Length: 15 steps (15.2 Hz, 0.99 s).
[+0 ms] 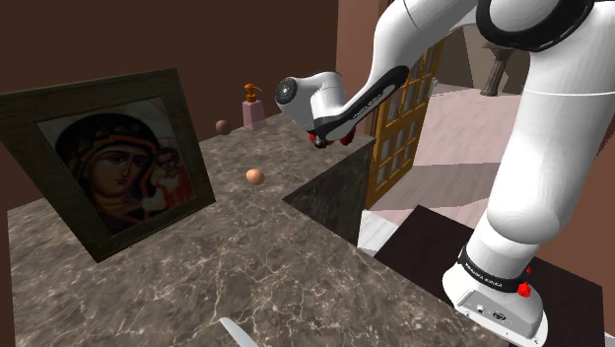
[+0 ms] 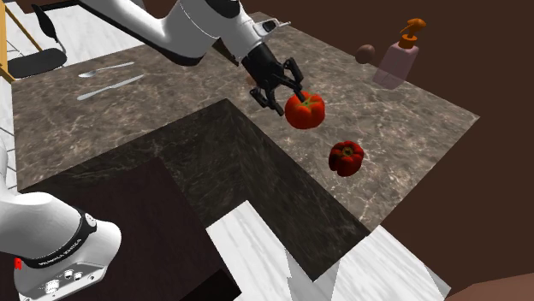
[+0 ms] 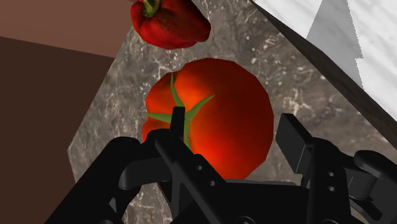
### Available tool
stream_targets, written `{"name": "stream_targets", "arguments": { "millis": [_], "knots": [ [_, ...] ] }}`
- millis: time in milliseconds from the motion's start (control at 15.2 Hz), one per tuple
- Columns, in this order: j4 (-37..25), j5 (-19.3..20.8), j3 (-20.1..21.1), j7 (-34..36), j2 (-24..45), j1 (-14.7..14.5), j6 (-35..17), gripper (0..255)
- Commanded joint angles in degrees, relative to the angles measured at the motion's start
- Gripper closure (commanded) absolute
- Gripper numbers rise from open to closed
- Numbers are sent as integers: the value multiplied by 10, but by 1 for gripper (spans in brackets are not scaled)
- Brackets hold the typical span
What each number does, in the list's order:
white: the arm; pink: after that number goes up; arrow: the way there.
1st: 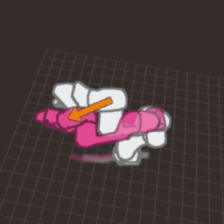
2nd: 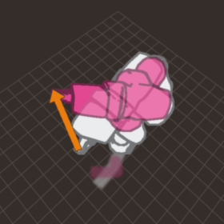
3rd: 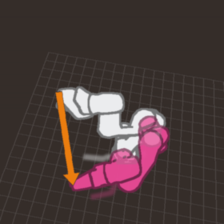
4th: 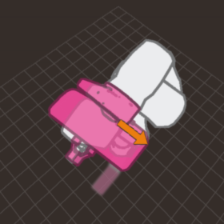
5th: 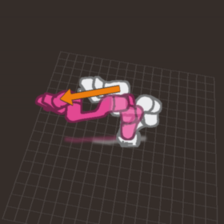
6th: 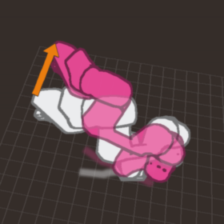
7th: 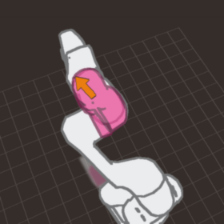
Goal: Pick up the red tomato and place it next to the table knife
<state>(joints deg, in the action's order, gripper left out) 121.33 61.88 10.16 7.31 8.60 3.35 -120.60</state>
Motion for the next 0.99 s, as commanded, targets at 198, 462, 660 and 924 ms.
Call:
{"name": "stream_targets", "arguments": {
  "millis": [198,462,660,924],
  "knots": [
    [-9,-21,3,-32,-23,0,15,255],
    [-17,-35,4,-56,-39,0,28,255],
    [-25,-46,5,-74,-50,0,38,255],
    [-35,-57,6,-94,-62,0,50,255]
  ]
}}
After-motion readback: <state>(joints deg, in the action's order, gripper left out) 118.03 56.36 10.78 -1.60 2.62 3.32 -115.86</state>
